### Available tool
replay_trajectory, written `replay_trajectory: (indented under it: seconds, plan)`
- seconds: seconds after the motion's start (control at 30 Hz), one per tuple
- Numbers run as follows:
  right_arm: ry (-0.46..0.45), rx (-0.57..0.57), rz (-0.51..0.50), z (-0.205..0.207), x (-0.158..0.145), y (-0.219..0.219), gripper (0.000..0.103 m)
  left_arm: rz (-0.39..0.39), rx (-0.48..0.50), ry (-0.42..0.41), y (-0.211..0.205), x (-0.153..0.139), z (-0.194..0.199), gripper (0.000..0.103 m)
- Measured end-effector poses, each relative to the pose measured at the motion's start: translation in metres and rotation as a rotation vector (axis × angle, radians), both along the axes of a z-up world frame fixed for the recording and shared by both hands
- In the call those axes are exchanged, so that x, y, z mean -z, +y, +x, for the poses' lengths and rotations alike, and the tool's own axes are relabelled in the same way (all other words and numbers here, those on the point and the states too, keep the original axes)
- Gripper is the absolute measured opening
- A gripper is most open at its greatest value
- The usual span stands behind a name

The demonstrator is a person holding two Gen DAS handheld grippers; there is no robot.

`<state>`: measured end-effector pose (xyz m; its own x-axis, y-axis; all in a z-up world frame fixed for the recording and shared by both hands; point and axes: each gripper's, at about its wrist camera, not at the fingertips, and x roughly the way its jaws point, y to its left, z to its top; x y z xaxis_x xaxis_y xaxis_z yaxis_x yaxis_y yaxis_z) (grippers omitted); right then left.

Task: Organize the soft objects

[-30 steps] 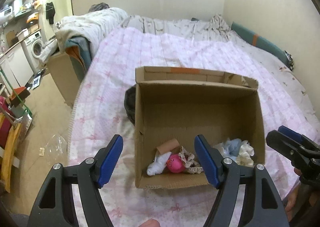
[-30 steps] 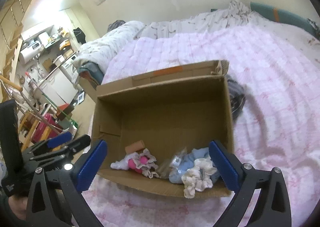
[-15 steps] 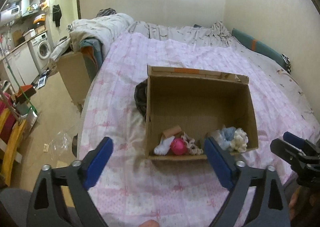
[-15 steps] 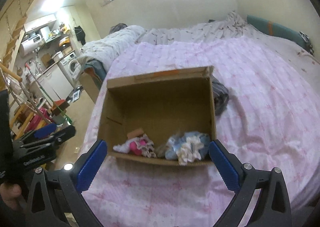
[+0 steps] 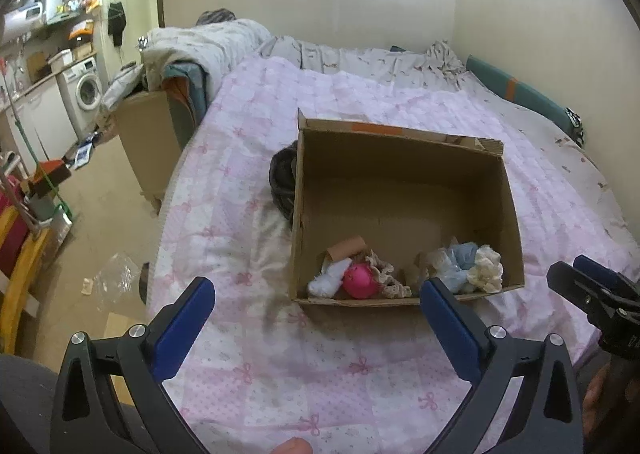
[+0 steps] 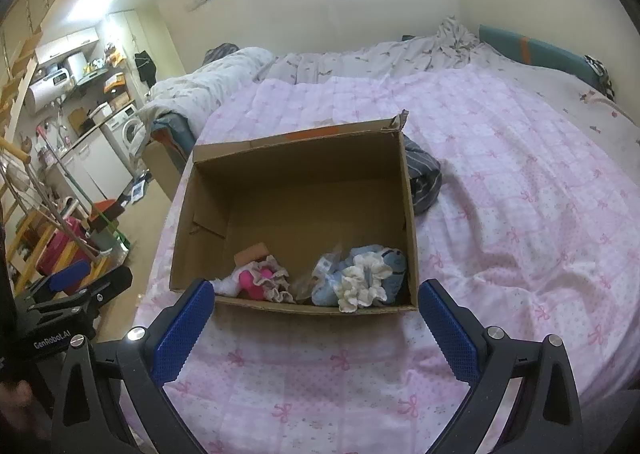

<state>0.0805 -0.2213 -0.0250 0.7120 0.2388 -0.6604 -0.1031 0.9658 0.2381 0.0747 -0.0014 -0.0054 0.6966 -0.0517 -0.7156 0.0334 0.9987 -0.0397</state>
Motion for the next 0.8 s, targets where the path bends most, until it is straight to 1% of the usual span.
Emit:
replay_trajectory:
  seconds: [0.43, 0.8]
  plan:
    - [-0.004, 0.007, -0.01, -0.0032, -0.0014, 0.0029, 0.103, -0.008, -0.002, 0.017, 0.0001, 0.0038, 0.0021, 0.102]
    - [-0.001, 0.0, -0.022, -0.0007, -0.0005, 0.0027, 0.103, -0.006, 0.008, 0.014, 0.0001, 0.0055, 0.0014, 0.102]
